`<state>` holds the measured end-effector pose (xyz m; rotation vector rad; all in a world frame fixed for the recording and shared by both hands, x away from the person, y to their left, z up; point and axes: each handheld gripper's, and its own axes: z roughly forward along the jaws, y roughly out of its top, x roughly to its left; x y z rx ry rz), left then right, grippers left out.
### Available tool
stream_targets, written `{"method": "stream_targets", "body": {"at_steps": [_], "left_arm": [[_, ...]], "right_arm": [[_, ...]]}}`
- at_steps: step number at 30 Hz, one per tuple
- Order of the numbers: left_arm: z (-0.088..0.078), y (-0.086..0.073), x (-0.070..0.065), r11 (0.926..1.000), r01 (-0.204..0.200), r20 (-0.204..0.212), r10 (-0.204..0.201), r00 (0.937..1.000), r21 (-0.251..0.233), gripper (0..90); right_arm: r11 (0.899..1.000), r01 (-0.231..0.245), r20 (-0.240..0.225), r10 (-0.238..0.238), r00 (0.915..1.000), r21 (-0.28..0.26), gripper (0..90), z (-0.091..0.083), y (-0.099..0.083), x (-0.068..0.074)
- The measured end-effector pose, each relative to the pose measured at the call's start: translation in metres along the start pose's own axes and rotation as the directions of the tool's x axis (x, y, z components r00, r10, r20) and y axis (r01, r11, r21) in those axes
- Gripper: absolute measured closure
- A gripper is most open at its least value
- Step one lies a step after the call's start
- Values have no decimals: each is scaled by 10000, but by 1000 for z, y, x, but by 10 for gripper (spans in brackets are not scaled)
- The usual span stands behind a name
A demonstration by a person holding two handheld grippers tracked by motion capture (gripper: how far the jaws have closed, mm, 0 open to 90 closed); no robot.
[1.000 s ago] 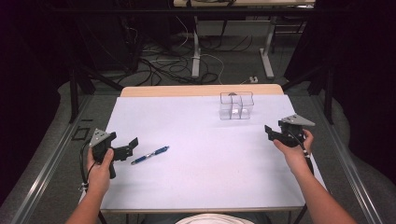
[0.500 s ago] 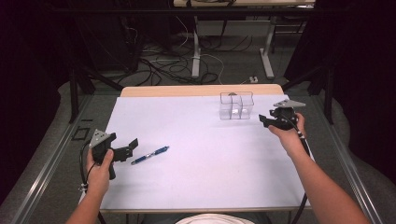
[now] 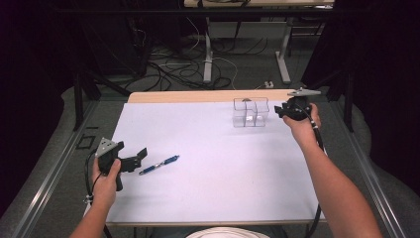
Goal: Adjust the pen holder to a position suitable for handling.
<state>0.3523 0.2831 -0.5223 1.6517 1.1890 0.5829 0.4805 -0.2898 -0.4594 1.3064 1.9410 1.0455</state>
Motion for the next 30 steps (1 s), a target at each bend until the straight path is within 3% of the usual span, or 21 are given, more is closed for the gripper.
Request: {"method": "stream_targets", "body": {"at_steps": [6,11,17,30], "left_arm": [[1,0,0,10000,-17,-5,17,10000,33,2],[2,-2,-1,9999,167,10,-167,9999,-7,2],[1,-2,-1,9999,65,37,-66,10000,91,2],[1,-4,1,9997,223,18,-223,9997,138,2]], "right_arm": [[9990,70,66,-73,10000,436,738,13,5,-4],[9999,-100,165,98,9998,117,809,24,8,-6],[9997,-191,367,186,9992,124,893,36,5,-7],[9996,-173,278,166,9995,245,900,63,-3,-9]]}}
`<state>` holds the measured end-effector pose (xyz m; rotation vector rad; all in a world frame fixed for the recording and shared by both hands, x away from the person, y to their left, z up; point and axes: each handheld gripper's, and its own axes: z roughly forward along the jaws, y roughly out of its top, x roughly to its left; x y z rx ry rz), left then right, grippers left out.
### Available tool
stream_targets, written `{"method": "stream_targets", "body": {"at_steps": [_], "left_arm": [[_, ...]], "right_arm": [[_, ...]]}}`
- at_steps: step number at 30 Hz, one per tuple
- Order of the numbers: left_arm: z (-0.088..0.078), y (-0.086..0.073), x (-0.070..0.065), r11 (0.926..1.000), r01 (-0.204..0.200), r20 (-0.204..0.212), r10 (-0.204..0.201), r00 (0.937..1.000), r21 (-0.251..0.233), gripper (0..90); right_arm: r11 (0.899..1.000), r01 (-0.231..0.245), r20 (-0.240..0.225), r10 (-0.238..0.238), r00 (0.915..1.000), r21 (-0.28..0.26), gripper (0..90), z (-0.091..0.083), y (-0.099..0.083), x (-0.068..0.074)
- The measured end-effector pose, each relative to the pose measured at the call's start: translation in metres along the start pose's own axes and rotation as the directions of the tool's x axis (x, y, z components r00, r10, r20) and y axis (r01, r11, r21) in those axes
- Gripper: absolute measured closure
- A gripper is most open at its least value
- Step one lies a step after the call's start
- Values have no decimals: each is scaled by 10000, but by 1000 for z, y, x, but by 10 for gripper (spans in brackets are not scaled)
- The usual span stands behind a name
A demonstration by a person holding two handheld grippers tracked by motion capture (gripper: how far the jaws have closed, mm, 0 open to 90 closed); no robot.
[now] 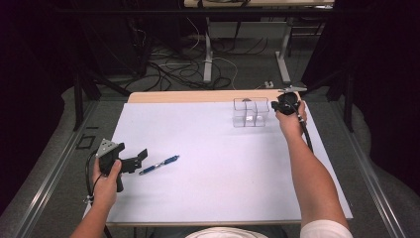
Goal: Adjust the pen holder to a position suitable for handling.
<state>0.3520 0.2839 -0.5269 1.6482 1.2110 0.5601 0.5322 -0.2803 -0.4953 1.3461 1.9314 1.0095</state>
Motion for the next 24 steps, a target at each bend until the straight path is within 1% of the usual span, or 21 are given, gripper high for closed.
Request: {"method": "stream_targets", "body": {"at_steps": [1,4,5,7,13,14,15,20,21,22,23,24], "left_arm": [[0,0,0,10000,-13,-18,13,10000,-10,2],[-1,0,0,10000,32,-27,-32,10000,-36,2],[-1,0,0,10000,47,-30,-47,10000,-44,2],[-1,-1,0,10000,62,-48,-62,10000,-43,2],[-1,-1,0,9999,92,-53,-92,9999,-45,2],[0,-1,0,9998,178,-61,-179,9998,-114,2],[-1,-1,0,9999,98,-58,-99,9999,-26,2],[0,-1,0,10000,95,-62,-95,9999,-2,2],[0,-1,-1,9998,202,-56,-202,9998,-91,2],[0,-1,0,9999,110,-56,-110,9999,-29,2],[0,-1,-1,9998,182,-52,-182,9998,-78,2],[0,-1,-1,9998,169,-47,-169,9998,-57,2]], "right_arm": [[10000,-23,-104,22,9999,-82,900,3,0,0],[9996,239,-121,-241,9996,-134,900,9,-1,0],[9996,246,-91,-247,9997,-99,900,10,-1,1],[9990,407,-98,-408,9991,-170,900,12,-2,0],[9974,570,-264,-582,9980,-431,900,20,-4,-3],[9975,578,-316,-591,9978,-405,900,20,-4,-3],[9974,598,-319,-611,9976,-402,900,21,-5,-2],[9983,470,-352,-482,9982,-348,900,22,-6,-2],[9984,439,-407,-454,9981,-353,900,22,-6,-1],[9987,389,-448,-404,9982,-343,900,22,-6,0],[9983,447,-489,-466,9977,-383,900,23,-6,1],[9983,476,-510,-494,9975,-347,900,23,-6,2]]}}
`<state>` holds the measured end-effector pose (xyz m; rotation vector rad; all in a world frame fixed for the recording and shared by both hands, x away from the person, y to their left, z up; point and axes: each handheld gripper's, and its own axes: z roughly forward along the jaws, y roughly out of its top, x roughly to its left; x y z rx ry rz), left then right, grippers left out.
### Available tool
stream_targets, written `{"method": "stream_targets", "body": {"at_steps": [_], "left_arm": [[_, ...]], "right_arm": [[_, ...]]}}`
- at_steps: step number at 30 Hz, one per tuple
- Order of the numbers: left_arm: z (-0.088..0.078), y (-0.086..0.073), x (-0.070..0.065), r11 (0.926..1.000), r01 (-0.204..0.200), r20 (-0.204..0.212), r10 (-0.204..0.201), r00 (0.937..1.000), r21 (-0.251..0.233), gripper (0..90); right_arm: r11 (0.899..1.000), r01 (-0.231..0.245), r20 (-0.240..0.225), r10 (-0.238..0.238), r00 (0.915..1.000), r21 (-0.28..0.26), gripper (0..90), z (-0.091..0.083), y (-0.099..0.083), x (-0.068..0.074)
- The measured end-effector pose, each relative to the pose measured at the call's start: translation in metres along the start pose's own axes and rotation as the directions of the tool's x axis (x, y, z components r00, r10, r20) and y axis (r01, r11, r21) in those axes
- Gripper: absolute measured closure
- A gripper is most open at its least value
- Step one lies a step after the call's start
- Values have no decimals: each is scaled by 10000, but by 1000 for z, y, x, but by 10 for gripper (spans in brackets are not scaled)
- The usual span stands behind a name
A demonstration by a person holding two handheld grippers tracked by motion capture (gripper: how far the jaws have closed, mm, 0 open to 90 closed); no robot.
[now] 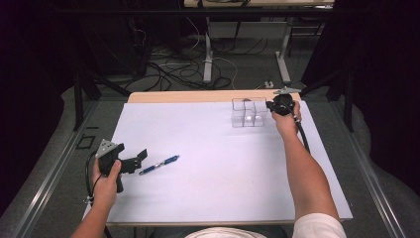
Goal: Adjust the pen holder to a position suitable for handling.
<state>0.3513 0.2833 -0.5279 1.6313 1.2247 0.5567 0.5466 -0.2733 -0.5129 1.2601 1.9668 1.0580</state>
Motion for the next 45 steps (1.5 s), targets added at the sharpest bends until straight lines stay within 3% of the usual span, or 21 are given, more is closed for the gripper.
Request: {"method": "stream_targets", "body": {"at_steps": [8,22,45], "left_arm": [[0,0,-1,10000,-37,9,37,10000,27,2],[1,-1,-2,9999,-69,46,69,10000,129,2],[0,-1,-2,9997,-157,77,155,9998,175,2]], "right_arm": [[9998,128,-281,-124,9995,124,900,6,0,17],[9992,-404,-931,401,9948,-17,900,11,1,45],[9998,-205,-1863,206,9823,26,900,26,6,95]]}}
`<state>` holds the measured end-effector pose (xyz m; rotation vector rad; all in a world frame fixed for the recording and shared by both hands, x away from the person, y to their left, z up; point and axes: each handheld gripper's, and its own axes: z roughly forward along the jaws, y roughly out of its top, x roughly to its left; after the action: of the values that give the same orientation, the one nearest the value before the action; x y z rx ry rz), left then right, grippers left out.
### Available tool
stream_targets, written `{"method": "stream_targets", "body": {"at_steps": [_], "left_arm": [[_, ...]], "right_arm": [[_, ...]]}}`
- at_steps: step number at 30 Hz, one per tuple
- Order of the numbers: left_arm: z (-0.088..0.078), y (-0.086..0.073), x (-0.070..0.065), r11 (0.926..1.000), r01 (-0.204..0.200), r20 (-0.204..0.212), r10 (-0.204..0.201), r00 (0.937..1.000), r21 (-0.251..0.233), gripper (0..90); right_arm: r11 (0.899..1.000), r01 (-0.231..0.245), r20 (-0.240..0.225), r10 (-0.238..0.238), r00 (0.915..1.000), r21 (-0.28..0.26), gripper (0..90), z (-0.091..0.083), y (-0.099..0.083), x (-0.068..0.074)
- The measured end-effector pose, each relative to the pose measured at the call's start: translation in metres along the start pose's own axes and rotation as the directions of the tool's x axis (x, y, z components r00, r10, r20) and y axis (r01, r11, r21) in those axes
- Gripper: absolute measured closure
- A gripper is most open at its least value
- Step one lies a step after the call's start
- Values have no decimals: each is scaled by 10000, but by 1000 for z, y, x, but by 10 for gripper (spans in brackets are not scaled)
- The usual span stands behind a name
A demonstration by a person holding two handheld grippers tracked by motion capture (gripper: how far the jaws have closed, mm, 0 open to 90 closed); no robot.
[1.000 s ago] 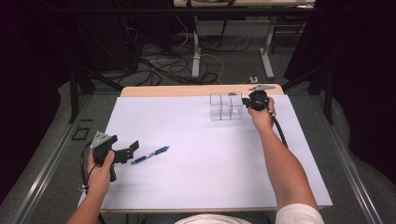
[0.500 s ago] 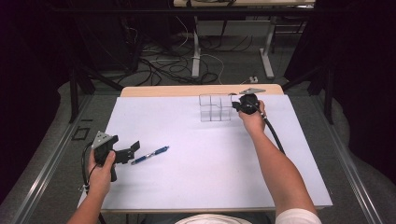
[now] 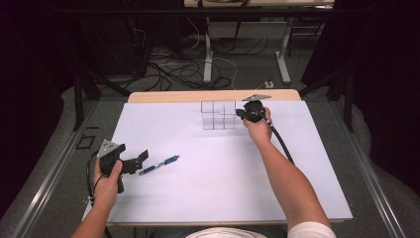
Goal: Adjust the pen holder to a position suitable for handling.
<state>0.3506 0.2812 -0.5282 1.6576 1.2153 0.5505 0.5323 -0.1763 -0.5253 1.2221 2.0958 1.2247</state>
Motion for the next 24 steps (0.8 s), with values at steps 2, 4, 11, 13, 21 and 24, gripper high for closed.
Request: {"method": "stream_targets", "body": {"at_steps": [2,4,11,13,21,24], "left_arm": [[0,0,0,10000,-19,-13,19,10000,5,2],[0,0,0,10000,-25,-19,25,10000,-13,2],[0,0,0,10000,34,-14,-34,10000,-63,2],[0,0,0,10000,-27,-6,27,10000,-14,2],[0,0,0,10000,19,-16,-19,10000,-40,2],[0,0,0,10000,21,-15,-21,10000,-14,2]], "right_arm": [[10000,-14,-29,14,10000,-22,900,3,1,3],[10000,44,-32,-44,10000,-47,900,5,2,6],[9999,80,-105,-81,9999,-100,900,9,6,11],[9999,37,-57,-37,10000,-119,900,10,7,11],[9998,158,24,-158,9999,-76,870,5,8,11],[9997,247,100,-246,9996,-73,847,0,8,11]]}}
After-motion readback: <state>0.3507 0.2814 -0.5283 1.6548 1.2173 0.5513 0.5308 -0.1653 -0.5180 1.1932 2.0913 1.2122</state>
